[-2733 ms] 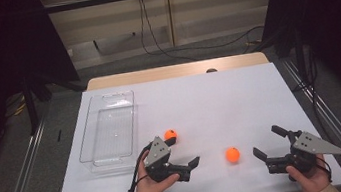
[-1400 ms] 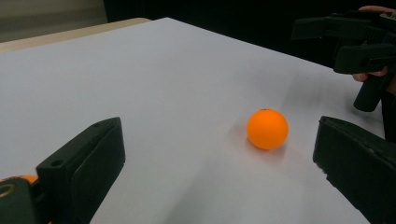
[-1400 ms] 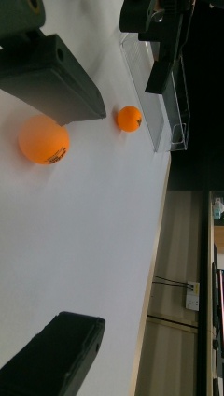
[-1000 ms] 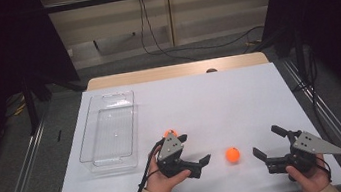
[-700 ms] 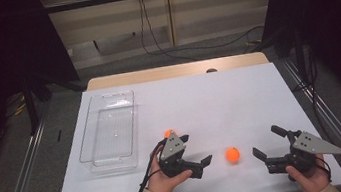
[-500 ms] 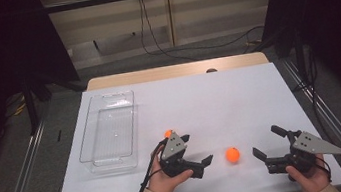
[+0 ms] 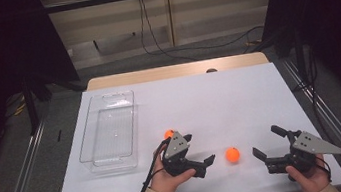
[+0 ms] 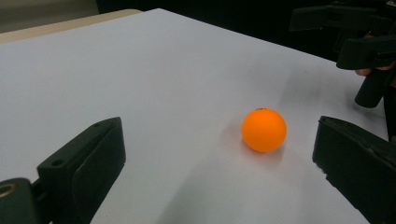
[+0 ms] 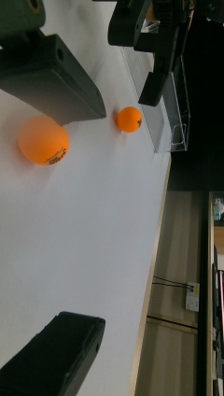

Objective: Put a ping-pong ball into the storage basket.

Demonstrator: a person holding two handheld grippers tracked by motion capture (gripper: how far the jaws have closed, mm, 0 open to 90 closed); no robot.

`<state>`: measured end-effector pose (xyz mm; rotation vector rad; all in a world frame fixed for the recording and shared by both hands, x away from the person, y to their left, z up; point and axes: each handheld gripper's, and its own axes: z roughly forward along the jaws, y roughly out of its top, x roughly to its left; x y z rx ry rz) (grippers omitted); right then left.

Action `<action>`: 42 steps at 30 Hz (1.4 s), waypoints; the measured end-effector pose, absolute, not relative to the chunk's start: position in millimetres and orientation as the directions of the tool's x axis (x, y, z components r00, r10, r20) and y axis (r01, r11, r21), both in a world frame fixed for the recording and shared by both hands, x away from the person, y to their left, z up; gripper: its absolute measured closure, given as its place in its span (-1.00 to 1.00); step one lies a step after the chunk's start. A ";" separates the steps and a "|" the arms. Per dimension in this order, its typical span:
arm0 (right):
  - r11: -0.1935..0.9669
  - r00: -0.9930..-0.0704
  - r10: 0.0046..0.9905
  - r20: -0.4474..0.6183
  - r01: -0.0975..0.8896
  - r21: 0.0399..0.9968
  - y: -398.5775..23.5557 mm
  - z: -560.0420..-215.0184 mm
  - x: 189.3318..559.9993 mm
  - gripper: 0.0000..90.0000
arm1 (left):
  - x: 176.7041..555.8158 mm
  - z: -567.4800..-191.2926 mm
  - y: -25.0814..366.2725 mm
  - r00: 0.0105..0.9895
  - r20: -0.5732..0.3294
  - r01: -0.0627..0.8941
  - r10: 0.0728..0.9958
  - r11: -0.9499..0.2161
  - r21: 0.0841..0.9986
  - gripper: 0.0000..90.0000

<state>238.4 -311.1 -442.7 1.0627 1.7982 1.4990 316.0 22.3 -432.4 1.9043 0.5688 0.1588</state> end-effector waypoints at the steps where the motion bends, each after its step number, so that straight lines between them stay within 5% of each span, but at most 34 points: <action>1: 0.059 -0.527 0.847 0.067 0.218 0.974 -311.1 -442.7 238.4 -0.95 | 316.0 -432.6 21.7 0.877 -0.155 0.313 0.455 -0.296 0.902 -0.94; 42: 0.063 -0.527 0.847 0.065 0.221 0.973 -311.3 -442.9 238.7 -0.95 | 319.0 -437.9 4.4 0.887 -0.152 0.317 0.435 -0.335 0.887 -0.94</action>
